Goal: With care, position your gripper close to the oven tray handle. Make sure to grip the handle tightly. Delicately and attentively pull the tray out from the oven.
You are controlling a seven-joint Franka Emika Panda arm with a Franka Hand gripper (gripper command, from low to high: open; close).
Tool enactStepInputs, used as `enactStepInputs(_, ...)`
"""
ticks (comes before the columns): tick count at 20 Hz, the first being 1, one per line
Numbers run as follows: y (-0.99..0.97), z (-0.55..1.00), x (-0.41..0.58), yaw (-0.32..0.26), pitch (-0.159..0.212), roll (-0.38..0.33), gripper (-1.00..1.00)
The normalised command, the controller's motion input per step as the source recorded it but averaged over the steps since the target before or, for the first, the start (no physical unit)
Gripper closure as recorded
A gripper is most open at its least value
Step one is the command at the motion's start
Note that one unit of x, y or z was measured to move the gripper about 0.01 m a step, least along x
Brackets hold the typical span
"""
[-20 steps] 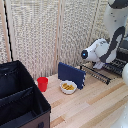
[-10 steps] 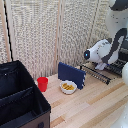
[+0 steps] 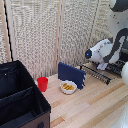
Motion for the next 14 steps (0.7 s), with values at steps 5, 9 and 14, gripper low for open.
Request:
enactStepInputs(5, -0.08, -0.08, 0.015, 0.078, 0.117, -0.033, 1.00)
enactStepInputs(9, -0.08, -0.03, 0.015, 0.025, 0.090, -0.021, 1.00)
enactStepInputs(14, -0.07, 0.00, 0.014, 0.017, 0.067, -0.004, 1.00)
